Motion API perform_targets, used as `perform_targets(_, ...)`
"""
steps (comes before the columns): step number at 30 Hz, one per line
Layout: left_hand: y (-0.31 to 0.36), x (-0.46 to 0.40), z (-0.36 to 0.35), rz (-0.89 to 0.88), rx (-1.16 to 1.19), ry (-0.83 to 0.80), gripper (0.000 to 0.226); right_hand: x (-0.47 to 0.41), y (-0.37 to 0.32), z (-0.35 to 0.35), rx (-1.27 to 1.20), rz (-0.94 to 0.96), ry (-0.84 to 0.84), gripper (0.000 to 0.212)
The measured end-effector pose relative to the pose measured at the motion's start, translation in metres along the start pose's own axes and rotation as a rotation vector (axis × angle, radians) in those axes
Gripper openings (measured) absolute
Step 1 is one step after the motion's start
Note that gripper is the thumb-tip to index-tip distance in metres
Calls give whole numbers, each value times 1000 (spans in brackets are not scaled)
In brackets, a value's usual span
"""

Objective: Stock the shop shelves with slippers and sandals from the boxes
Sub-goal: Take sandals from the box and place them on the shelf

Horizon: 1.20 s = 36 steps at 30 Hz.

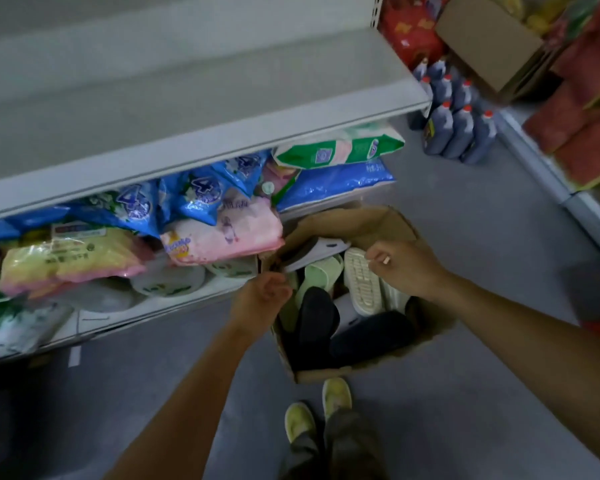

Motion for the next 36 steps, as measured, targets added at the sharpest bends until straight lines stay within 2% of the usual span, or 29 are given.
perform_targets(4, -40, -12, -28, 119, 40, -99, 27, 6, 35, -46, -65, -162, -116, 19)
perform_targets(12, -81, -56, -68, 218, -30, -168, 24, -6, 95, -115, -124, -402, -205, 28)
perform_targets(15, -89, -77, -85, 237, -53, -199, 19, -17, 114, -137, -98, -413, -244, 28)
perform_targets(22, -108, -144, -123, 248, -123, -244, 30, -58, 145, -173, -76, -503, -310, 27)
perform_targets(27, -120, -179, -141, 255, -165, -204, 29, -73, 168, -193, -124, -573, -270, 25)
perform_targets(31, -134, -192, -149, 298, -214, -165, 10, -77, 176, -201, -137, -572, -294, 28)
perform_targets(34, -144, -195, -153, 342, -240, -172, 25, -81, 180, -207, -148, -573, -264, 29)
perform_targets(36, -149, -194, -156, 355, -242, -184, 26, -84, 182, -209, -127, -597, -241, 29)
Point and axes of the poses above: each hand's wrist, its own x-axis away from the middle knuckle, its own z-axis out of the back of the hand, y = z × x, the point moved 3 cm from there along -x, towards the middle knuckle, and after that the axes turned 3 degrees about y, right-handed, at the moved point
